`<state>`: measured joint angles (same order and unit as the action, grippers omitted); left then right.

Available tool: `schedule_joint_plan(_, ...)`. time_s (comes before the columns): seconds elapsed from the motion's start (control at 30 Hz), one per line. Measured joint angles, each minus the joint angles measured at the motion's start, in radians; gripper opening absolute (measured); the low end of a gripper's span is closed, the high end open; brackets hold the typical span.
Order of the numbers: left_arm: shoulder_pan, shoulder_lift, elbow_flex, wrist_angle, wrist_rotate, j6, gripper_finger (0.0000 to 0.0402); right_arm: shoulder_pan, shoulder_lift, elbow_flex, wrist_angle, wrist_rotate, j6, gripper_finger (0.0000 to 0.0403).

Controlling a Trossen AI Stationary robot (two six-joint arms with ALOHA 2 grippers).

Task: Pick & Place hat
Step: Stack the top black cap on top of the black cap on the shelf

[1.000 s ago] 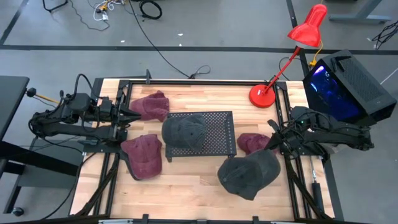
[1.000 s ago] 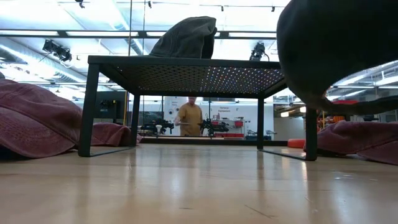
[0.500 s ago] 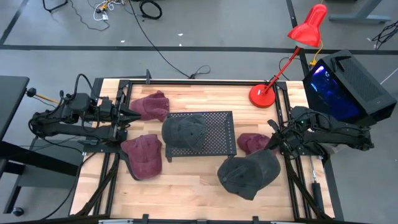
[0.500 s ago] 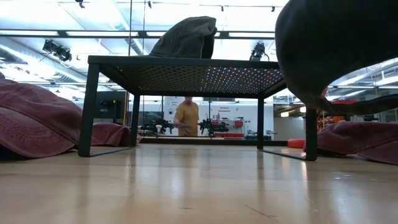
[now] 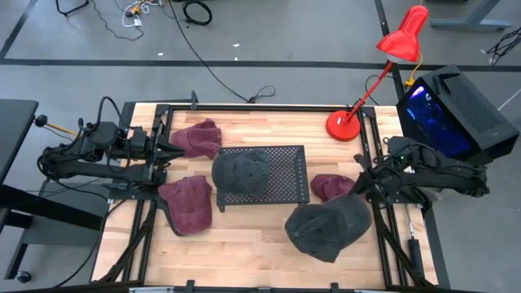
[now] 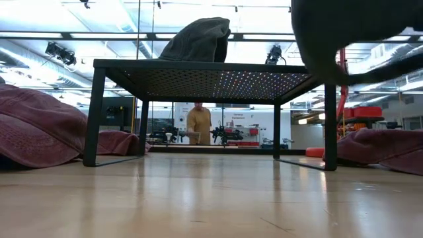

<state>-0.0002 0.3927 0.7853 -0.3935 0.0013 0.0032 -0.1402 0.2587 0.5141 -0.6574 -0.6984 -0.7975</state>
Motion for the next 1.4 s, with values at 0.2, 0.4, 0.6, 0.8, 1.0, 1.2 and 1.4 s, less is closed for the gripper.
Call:
schedule_joint_plan(0.2, 0.0, 0.0, 0.0, 0.0, 0.0, 0.0, 0.0048, 0.0, 0.0, 0.018, -0.014, 0.002, 0.0, 0.0005)
schedule_joint_plan(0.4, 0.0, 0.0, 0.0, 0.0, 0.0, 0.0, 0.0048, 0.0, 0.0, 0.019, -0.014, 0.033, -0.001, 0.0005)
schedule_joint_plan(0.6, 0.0, 0.0, 0.0, 0.0, 0.0, 0.0, 0.0048, 0.0, 0.002, 0.079, -0.054, 0.142, -0.05, 0.0005)
schedule_joint_plan(0.8, 0.0, 0.0, 0.0, 0.0, 0.0, 0.0, 0.0048, 0.0, 0.002, 0.151, -0.057, 0.075, -0.053, 0.0005)
schedule_joint_plan(1.0, 0.0, 0.0, 0.0, 0.0, 0.0, 0.0, 0.0048, 0.0, 0.002, 0.163, -0.073, -0.08, -0.009, 0.0005)
schedule_joint_plan(1.2, 0.0, 0.0, 0.0, 0.0, 0.0, 0.0, 0.0048, 0.0, 0.002, 0.163, -0.104, -0.08, -0.003, 0.0005)
schedule_joint_plan(1.4, 0.0, 0.0, 0.0, 0.0, 0.0, 0.0, 0.0048, 0.0, 0.002, 0.163, -0.107, -0.131, 0.006, 0.0005)
